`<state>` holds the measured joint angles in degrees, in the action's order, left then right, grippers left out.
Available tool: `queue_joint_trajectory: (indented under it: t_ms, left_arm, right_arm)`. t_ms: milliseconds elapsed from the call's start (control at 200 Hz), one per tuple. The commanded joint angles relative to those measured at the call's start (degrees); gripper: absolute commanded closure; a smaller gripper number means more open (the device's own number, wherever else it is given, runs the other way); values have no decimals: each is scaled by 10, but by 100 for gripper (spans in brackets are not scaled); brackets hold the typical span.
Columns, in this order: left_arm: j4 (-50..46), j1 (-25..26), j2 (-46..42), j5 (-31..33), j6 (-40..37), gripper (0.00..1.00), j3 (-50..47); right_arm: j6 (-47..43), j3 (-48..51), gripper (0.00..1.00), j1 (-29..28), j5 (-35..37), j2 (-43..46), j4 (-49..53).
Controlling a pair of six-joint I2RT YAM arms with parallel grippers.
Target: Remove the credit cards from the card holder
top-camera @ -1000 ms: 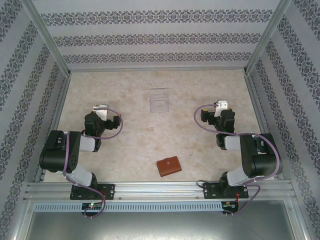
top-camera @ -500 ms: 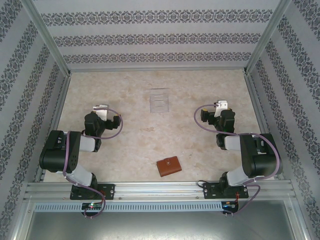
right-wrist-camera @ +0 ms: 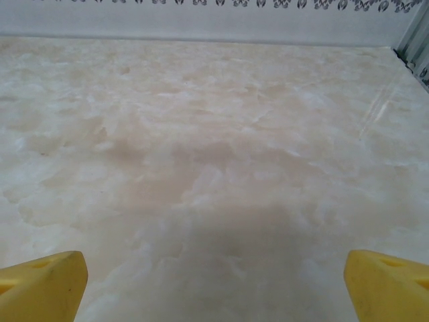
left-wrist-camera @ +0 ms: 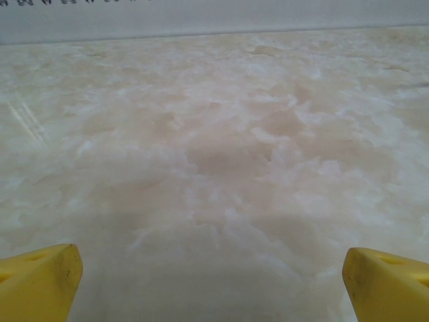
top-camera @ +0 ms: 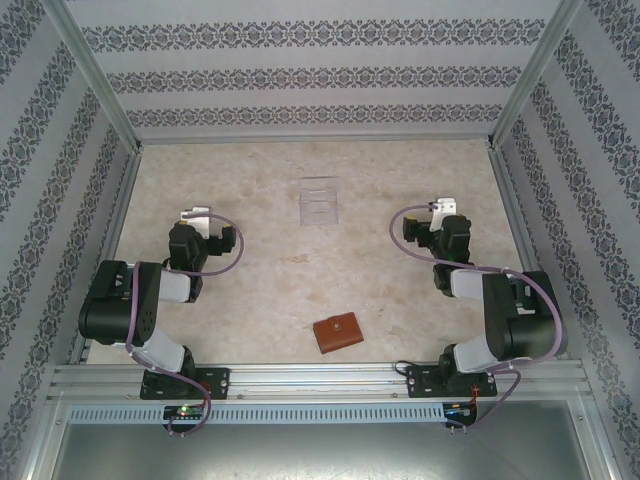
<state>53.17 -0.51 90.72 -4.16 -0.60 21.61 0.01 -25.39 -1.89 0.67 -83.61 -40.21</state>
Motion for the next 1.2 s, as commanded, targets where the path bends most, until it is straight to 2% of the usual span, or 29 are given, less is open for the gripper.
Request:
queue_joint_trajectory:
  t_ms: [0, 145, 315, 375, 465, 550, 759, 899, 1059, 1194]
  left_arm:
    - [28, -7, -9, 29, 17, 0, -10]
    - [-35, 2, -61, 77, 21, 0, -1]
    - [-210, 23, -130, 127, 46, 0, 52]
    - [-269, 32, -146, 143, 78, 0, 73]
    - [-339, 63, -171, 168, 63, 0, 97]
    - [-401, 82, -186, 185, 85, 0, 122]
    - [-533, 100, -184, 109, 164, 0, 188]
    - [-578, 104, -172, 44, 207, 1, 214]
    - [-573, 106, -162, 5, 239, 2, 218]
    - [-563, 107, -165, 0, 244, 1, 215]
  right_arm:
    - [-9, -47, 2, -20, 12, 38, 109]
    - [6, -89, 2, -53, 14, 73, 237]
    - [25, -171, 3, -110, 5, 106, 452]
    - [40, -189, 4, -132, 1, 121, 509]
    - [65, -213, 6, -165, -12, 139, 585]
    - [111, -238, 9, -191, -23, 147, 647]
    - [228, -296, 21, -233, -92, 134, 760]
    - [309, -314, 23, -260, -109, 115, 822]
    - [500, -310, 24, -277, -182, 89, 815]
    - [642, -328, 19, -328, -143, 64, 826]
